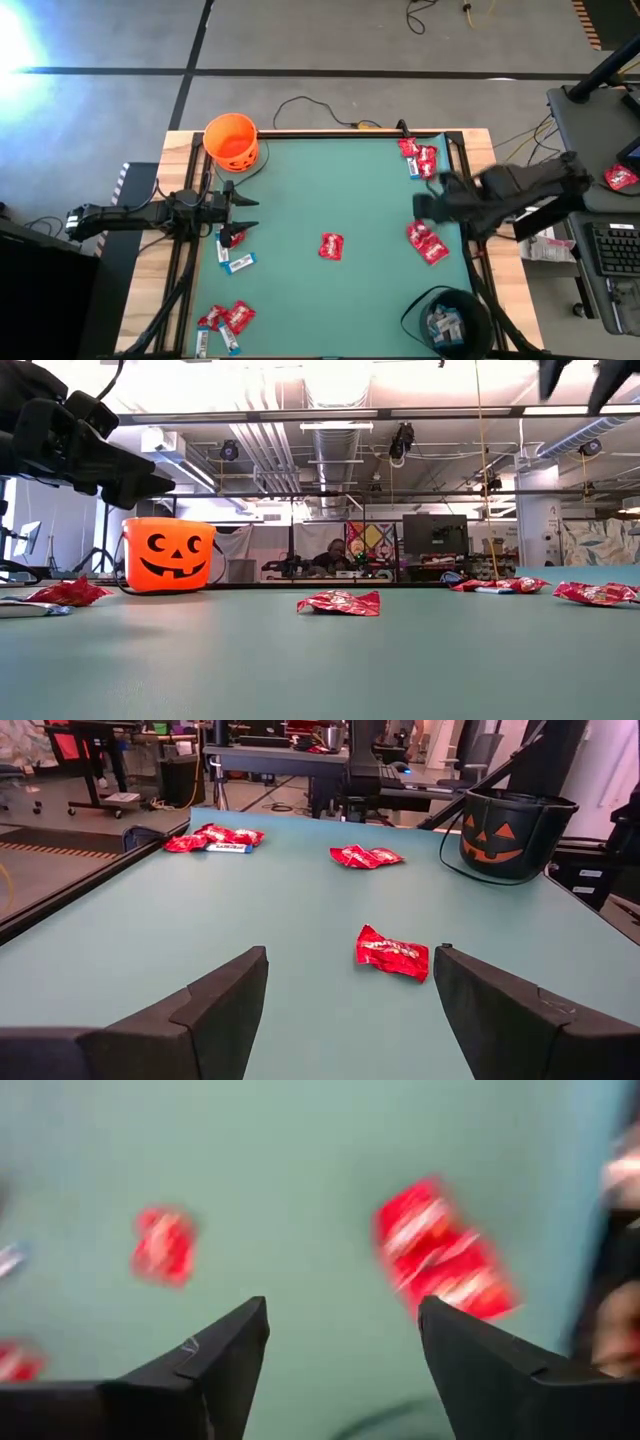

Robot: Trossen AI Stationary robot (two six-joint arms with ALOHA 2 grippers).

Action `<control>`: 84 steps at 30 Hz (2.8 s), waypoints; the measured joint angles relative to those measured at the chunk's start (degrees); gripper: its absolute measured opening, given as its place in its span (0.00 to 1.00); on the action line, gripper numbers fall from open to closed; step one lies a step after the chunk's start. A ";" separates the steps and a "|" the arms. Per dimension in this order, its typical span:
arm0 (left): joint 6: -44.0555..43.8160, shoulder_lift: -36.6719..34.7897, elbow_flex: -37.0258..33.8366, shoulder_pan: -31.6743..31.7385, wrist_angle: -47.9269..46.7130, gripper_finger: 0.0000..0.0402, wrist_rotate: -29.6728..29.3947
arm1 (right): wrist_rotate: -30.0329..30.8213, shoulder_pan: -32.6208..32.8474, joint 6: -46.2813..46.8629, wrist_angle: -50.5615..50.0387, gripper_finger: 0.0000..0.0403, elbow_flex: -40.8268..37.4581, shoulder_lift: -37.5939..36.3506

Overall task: Sort candy by brand, put in halloween buckets
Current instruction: Put the white chocolate into the black bucket

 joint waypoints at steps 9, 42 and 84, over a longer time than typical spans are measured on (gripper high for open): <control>0.00 0.00 0.00 0.00 0.02 0.68 -0.02 | 0.22 -30.85 -29.41 6.71 0.52 -3.52 6.69; 0.00 0.00 0.00 -0.02 0.02 0.68 -0.02 | 20.26 -46.40 -14.29 50.01 0.03 -30.72 21.76; 0.00 0.07 0.00 0.00 0.02 0.68 0.00 | 1.30 -12.58 -32.73 71.14 0.07 -24.64 26.56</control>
